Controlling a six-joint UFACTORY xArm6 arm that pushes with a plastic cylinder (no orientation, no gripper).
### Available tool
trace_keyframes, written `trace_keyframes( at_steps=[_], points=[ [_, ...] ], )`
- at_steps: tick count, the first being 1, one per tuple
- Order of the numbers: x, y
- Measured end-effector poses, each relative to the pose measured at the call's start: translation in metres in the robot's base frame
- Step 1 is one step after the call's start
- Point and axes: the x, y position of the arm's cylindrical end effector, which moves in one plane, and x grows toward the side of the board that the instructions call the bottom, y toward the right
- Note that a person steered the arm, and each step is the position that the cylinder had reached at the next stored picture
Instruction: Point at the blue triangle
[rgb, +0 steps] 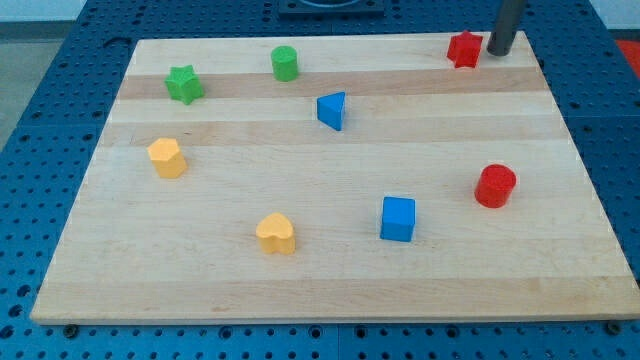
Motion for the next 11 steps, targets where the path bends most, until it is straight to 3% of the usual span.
trace_keyframes(
  at_steps=[1, 2, 3, 4, 7, 8, 11],
  points=[
    [0.0, -0.054],
    [0.001, -0.047],
    [0.041, -0.032],
    [0.088, -0.058],
    [0.19, -0.232],
    [0.183, -0.266],
    [0.148, -0.254]
  ],
)
